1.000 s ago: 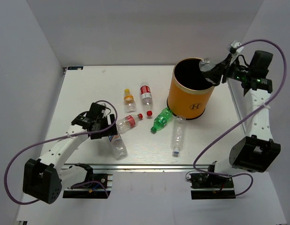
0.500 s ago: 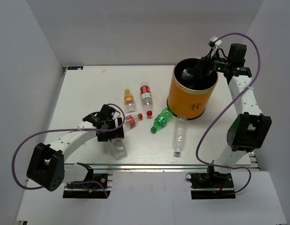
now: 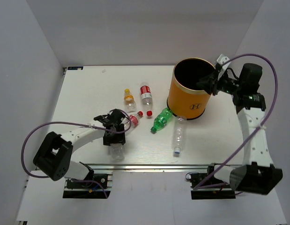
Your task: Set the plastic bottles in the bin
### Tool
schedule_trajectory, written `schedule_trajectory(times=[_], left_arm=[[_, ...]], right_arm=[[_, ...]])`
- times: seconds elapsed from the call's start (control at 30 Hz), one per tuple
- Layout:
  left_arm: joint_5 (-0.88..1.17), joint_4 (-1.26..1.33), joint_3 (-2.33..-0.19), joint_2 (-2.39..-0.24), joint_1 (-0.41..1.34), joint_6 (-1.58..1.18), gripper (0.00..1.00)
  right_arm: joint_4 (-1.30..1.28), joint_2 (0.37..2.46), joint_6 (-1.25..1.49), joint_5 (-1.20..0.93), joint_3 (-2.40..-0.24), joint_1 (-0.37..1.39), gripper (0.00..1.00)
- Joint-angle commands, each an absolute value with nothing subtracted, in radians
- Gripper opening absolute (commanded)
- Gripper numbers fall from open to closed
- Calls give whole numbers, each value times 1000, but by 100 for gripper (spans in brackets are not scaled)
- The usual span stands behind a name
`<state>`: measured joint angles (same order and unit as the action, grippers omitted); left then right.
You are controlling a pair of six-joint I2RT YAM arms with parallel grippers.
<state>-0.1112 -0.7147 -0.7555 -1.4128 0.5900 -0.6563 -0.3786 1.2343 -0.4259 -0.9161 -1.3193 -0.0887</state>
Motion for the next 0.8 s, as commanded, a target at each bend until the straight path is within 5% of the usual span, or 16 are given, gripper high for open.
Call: schedule_trajectory(times=[0.0,0.03,0.1,0.37,0.53,0.77], left_arm=[[-172,-796,-787,-1290,620,-696,24],[-187,-819,-799,-1264,629,-707,12],[-187,-863,-816,-1211,641,-716,11],[-132,-947,-1150,-1112,684,-660,0],[34,-728,-1441,-1320,730,-493,0],[14,-654,-2012,-1739,828,-263,0]], right_arm=[[-578,1125,-595,-911,-1246,-100,26],[-600,1108,-667,-894,-1229,-104,26],[-658,1039,-712,-868,-1147,-109,26],[-728,972,-793,-742,-936,-106,68],[-845,1019,-870,-759,-875,-101,78],[-793,801,-867,-640,-733,-103,86]])
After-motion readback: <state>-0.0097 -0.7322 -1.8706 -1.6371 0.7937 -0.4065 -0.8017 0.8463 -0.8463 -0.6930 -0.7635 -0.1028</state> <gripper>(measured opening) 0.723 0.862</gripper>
